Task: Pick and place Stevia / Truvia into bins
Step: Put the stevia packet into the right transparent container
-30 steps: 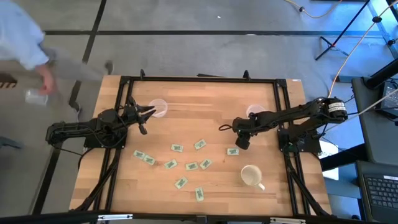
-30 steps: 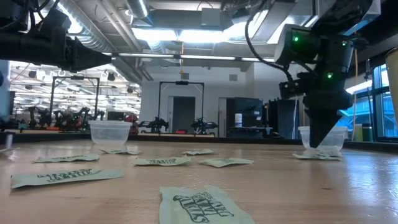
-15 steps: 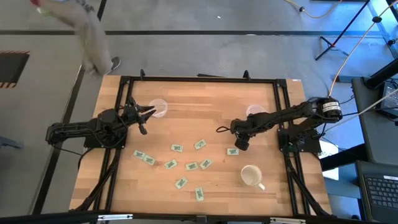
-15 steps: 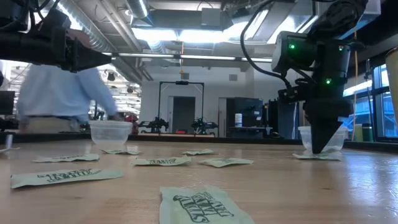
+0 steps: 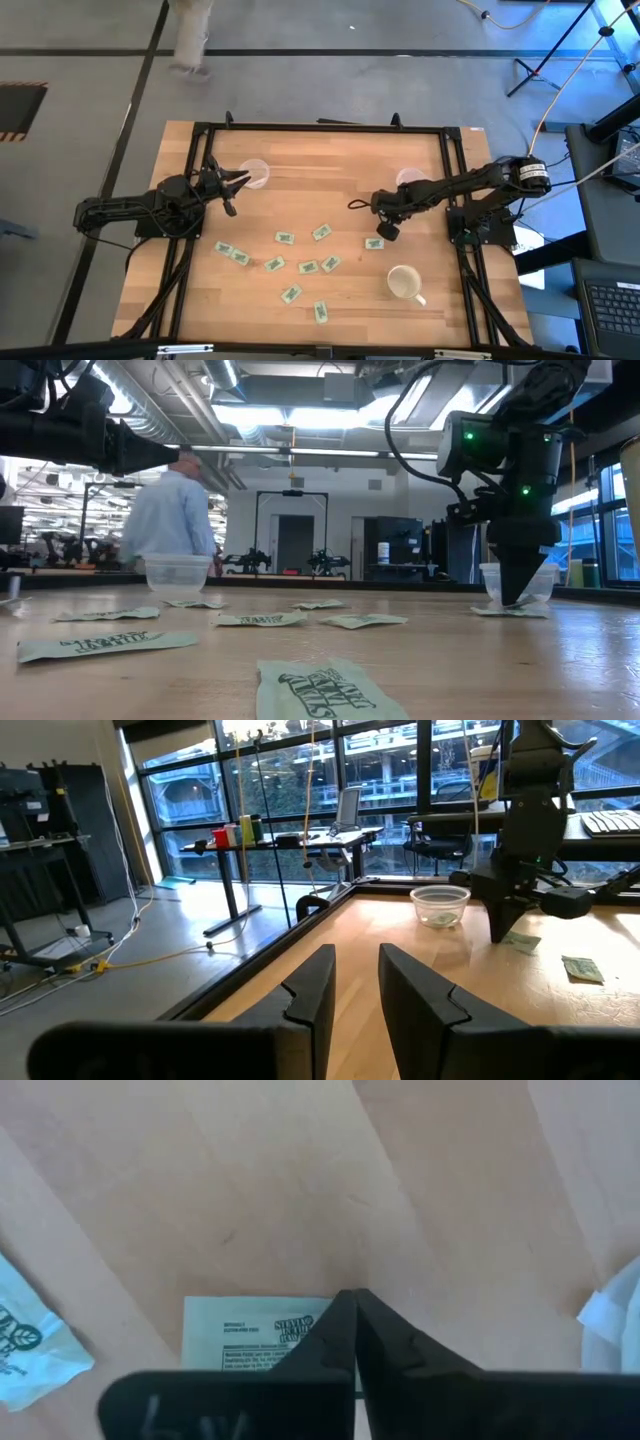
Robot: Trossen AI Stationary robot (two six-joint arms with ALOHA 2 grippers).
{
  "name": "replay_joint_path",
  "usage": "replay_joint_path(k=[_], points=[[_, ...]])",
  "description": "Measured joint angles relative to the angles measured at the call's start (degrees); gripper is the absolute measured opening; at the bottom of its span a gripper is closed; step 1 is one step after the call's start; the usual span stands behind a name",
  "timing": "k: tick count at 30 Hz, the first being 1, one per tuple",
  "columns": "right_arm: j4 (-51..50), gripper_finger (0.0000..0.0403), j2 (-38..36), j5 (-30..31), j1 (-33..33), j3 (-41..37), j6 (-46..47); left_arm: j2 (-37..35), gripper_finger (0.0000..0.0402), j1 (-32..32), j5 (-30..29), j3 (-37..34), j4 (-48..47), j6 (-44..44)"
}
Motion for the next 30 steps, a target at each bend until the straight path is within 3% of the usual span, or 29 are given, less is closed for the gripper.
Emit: replay_joint_path(k=[10, 14, 17, 23, 30], points=[[-4.58, 0.0001, -4.21, -0.15, 0.04, 7.12, -4.26, -0.01, 0.0075, -0.01, -0.01, 0.0, 0.0, 0.0], [-15.26, 0.0001, -5.69, 5.25, -0.03, 12.23, -4.59, 0.01, 0.0075, 0.0, 0.01, 0.0, 0.0, -0.02], [-20.97, 0.0001, -7.67, 5.97, -1.01, 14.99, -4.15, 0.01, 0.0075, 0.01, -0.01, 0.0, 0.0, 0.0], [-23.66, 0.0001, -13.26, 9.54, -6.41, 14.78, -3.28, -0.01, 0.0075, 0.01, -0.01, 0.0, 0.0, 0.0], [-22.33, 0.0, -15.74, 9.7, -15.33, 10.82, -3.04, 0.01, 0.0075, -0.01, -0.01, 0.0, 0.0, 0.01]])
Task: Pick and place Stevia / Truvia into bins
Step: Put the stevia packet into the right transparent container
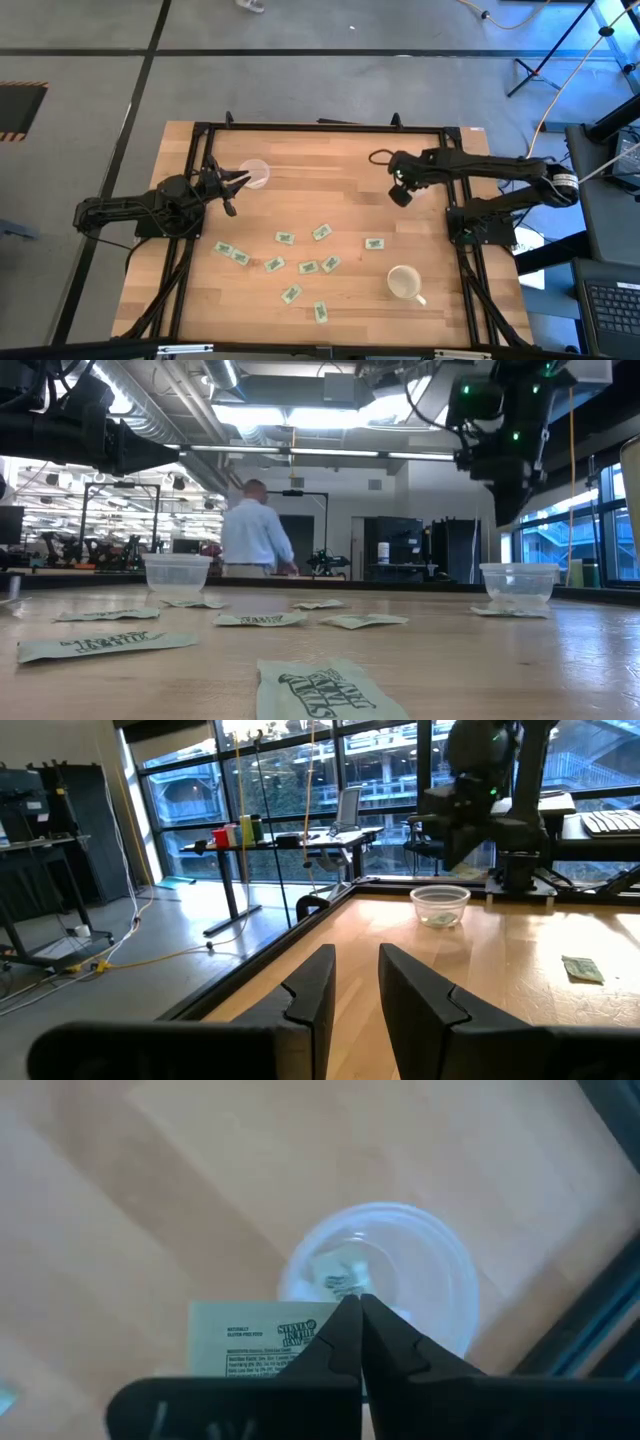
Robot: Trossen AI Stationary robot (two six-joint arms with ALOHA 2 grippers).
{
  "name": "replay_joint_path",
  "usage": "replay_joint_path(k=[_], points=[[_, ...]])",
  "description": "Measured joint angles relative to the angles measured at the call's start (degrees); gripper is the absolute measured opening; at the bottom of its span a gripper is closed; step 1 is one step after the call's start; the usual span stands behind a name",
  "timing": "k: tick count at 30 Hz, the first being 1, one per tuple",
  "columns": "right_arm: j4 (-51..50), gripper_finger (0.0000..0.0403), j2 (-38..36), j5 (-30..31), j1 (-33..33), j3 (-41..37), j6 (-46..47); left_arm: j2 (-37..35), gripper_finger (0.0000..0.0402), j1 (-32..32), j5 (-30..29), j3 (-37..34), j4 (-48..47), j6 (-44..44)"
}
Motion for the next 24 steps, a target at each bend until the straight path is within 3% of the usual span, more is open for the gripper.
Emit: replay_joint_path(k=[7, 11, 19, 24], points=[[9.17, 0.0, 0.0, 0.0, -5.64, -5.77, -0.13, -0.02, 0.0075, 0.0, 0.02, 0.0, 0.0, -0.02], [9.16, 0.0, 0.0, 0.0, -7.88, -8.11, -0.01, -0.02, 0.0075, 0.02, 0.0, 0.0, 0.0, 0.0], [10.9, 0.001, -0.02, 0.04, -8.52, -11.53, 0.1, 0.0, 0.0075, 0.02, 0.0, 0.0, 0.0, 0.0], [11.09, 0.0026, -0.02, 3.38, -8.52, -11.64, 2.91, -0.01, 0.0075, 0.0, 0.0, 0.0, 0.0, 0.0]])
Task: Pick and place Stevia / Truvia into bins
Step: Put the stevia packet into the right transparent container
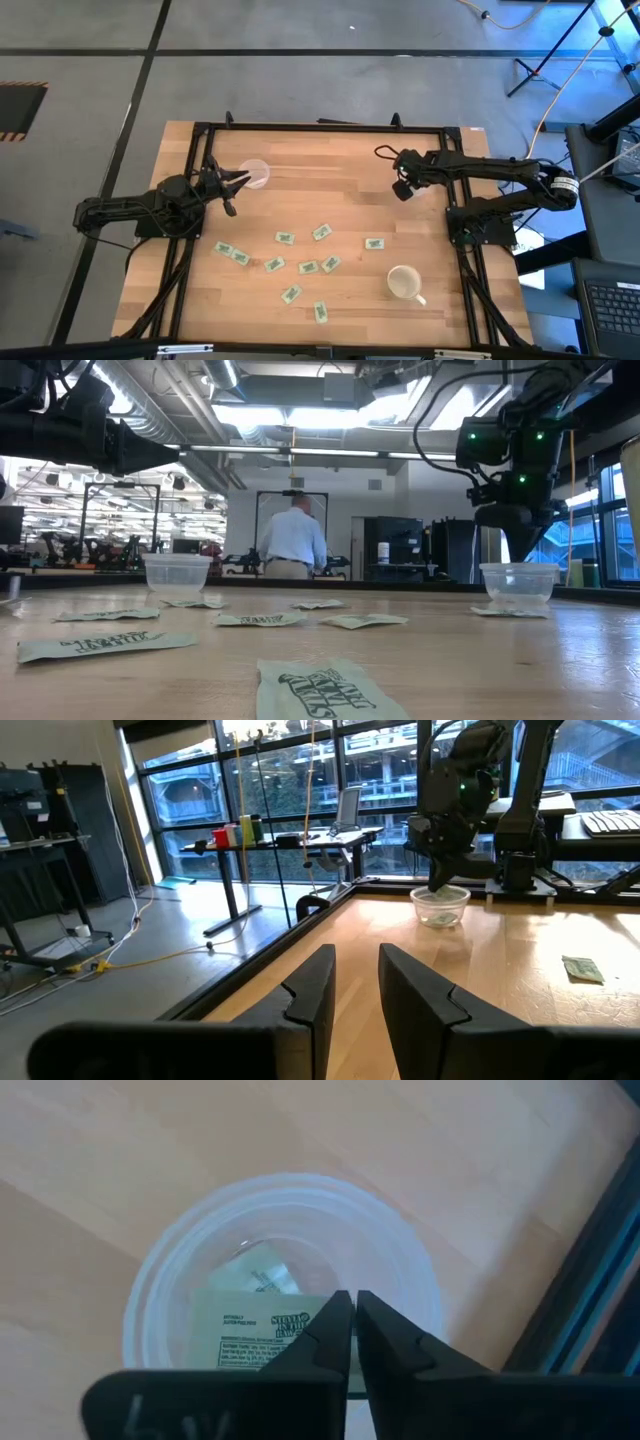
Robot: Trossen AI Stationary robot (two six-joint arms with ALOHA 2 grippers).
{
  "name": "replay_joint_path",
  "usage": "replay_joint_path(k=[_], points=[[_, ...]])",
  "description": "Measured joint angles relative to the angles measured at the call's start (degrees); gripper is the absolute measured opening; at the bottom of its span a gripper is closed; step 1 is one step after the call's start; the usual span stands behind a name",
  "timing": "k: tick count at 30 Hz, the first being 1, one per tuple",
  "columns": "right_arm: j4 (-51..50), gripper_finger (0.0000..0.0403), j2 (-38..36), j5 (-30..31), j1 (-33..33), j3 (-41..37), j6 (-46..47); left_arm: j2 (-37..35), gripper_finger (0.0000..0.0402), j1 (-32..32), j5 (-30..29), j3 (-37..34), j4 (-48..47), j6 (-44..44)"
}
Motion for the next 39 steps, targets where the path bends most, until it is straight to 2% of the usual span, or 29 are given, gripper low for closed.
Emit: replay_joint_path(k=[11, 13, 16, 23, 25, 33, 39], points=[[-0.55, 0.0063, 0.0, -0.22, 0.05, 0.33, -0.22, 0.01, 0.0075, 0.01, 0.01, 0.0, 0.0, -0.02], [-0.82, 0.0079, 0.0, -2.73, 0.26, 1.6, -1.22, 0.0, 0.0075, 0.01, 0.0, 0.0, 0.0, -0.01], [-0.48, 0.0101, 0.0, -10.86, 1.91, 3.94, -5.37, 0.01, 0.0075, 0.02, 0.0, 0.0, 0.0, -0.02], [5.3, 0.0116, -0.04, -22.33, 9.83, 5.9, -18.22, 0.0, 0.0075, 0.01, 0.02, 0.0, 0.0, -0.02], [6.35, 0.0116, -0.04, -23.67, 12.73, 5.9, -21.05, 0.0, 0.0075, 0.01, 0.02, 0.0, 0.0, -0.02], [7.36, 0.0116, -0.04, -23.59, 24.48, 5.9, -24.78, 0.0, 0.0075, 0.01, 0.02, 0.0, 0.0, -0.02], [13.44, 0.0116, 0.98, -22.31, 31.38, 5.88, -23.89, 0.01, 0.0075, 0.02, 0.02, 0.0, 0.0, -0.02]])
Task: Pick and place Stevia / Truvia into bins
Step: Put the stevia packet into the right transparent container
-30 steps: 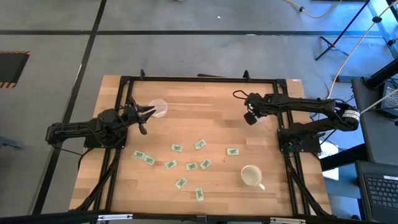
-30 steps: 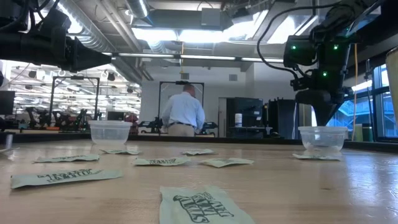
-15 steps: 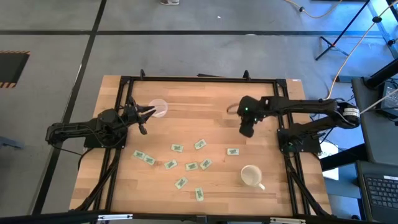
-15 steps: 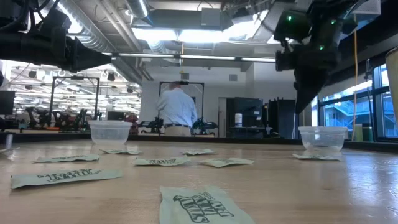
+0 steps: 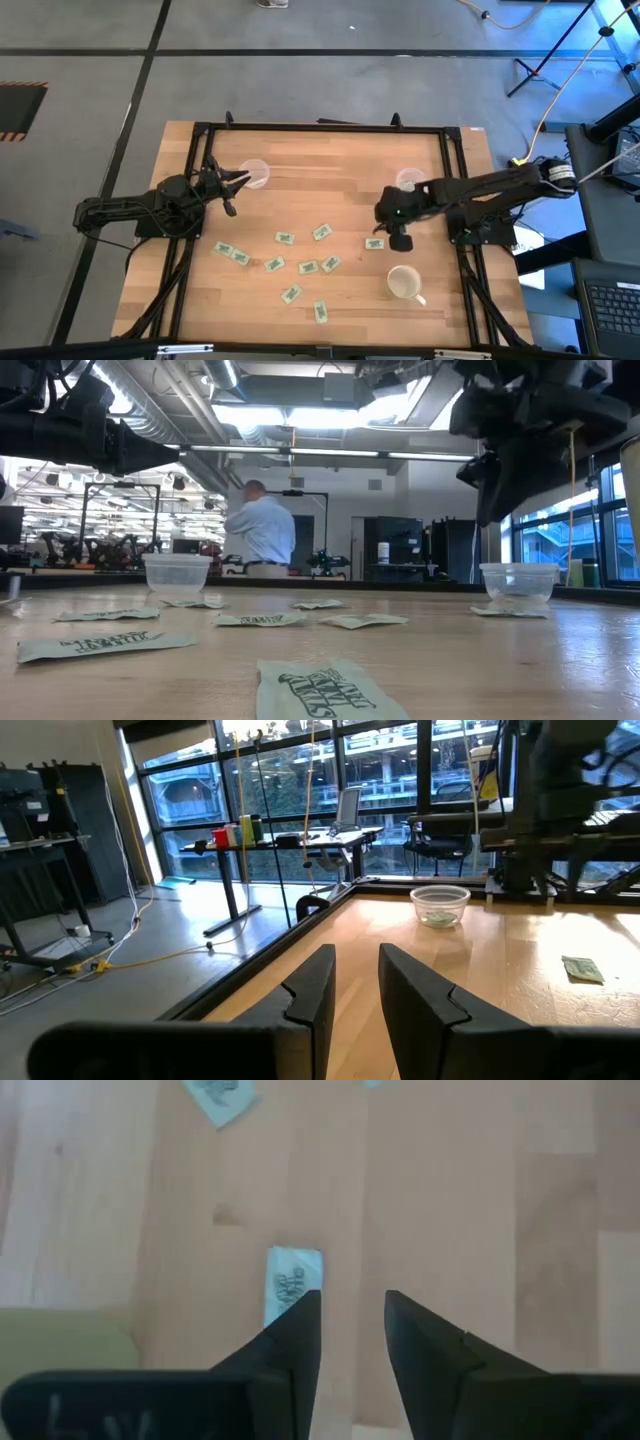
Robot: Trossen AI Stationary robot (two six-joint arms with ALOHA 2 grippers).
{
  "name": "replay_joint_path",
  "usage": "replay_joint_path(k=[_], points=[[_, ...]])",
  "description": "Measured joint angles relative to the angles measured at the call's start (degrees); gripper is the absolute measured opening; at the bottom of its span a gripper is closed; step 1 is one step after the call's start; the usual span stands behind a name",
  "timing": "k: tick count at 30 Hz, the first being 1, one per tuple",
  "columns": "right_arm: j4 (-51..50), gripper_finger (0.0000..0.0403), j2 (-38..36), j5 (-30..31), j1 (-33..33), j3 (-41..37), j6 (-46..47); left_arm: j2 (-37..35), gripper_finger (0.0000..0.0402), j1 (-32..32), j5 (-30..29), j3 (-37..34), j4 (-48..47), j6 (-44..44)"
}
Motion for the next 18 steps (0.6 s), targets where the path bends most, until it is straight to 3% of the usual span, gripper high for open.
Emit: replay_joint_path(k=[5, 18], points=[[0.66, 0.0116, 4.07, 3.83, 3.74, -0.01, -0.08, -0.01, 0.0075, -0.01, 0.0, 0.0, 0.0, 0.0], [0.46, 0.0116, 15.97, 3.91, 5.1, -0.04, 1.3, -0.01, 0.0075, -0.01, 0.02, 0.0, 0.0, 0.0]])
